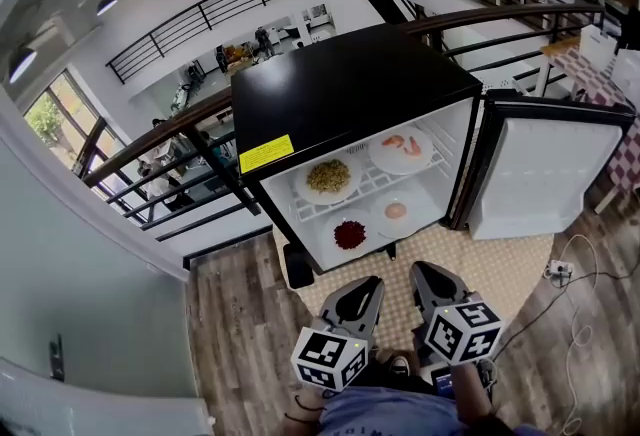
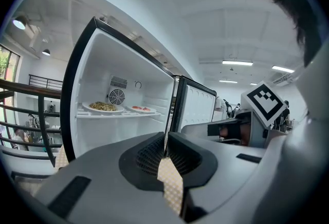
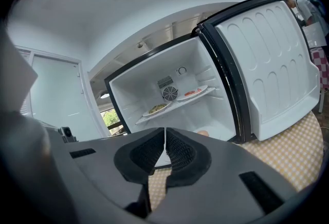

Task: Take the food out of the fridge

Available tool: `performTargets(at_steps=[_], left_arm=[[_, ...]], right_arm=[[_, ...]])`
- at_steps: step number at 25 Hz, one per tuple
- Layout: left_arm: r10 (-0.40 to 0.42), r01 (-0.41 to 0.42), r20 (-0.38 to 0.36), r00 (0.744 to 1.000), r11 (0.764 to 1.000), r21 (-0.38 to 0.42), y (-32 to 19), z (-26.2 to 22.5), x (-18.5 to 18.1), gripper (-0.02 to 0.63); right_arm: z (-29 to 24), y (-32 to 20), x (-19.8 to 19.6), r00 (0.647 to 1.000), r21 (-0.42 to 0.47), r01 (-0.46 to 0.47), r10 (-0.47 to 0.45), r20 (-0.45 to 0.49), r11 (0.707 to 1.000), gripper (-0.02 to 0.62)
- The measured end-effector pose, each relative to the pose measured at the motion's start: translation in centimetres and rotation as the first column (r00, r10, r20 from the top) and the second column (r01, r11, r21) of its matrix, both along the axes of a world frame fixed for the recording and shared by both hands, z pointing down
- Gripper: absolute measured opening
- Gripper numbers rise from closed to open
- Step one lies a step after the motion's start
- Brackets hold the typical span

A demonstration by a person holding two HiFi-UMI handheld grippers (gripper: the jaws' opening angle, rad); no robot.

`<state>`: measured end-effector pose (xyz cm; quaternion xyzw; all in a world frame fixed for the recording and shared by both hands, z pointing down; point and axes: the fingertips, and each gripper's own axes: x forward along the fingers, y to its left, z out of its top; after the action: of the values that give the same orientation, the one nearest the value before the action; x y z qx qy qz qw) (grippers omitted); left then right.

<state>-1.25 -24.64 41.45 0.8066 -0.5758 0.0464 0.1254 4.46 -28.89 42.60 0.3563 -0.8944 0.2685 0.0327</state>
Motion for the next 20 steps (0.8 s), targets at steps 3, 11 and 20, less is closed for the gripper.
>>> performTargets(at_steps=[3, 11, 20], left_arm=[[0.010, -0.010, 0.002, 1.000, 1.000, 0.000, -0.8, 0.0, -0.2, 0.021], [0.100, -0.100, 0.046, 0.994, 0.995, 0.006, -4.4, 0.0, -0.5, 0.023], [0.193, -0.193, 0.008, 0.981, 0.981, -0.005, -8.8, 0.3, -1.3, 0.023]], right_arm=[[0.1, -0.6, -0.1, 1.000, -0.004, -0.011, 0.011, -0.003, 1.000, 0.023], [-0.5, -3.4, -0.7, 0.997, -0.008, -0.073, 0.073, 0.005, 0.997, 0.023], [-0.4, -8.0, -2.0, 0.991, -0.067, -0.129, 0.131, 0.025, 0.989, 0.023]])
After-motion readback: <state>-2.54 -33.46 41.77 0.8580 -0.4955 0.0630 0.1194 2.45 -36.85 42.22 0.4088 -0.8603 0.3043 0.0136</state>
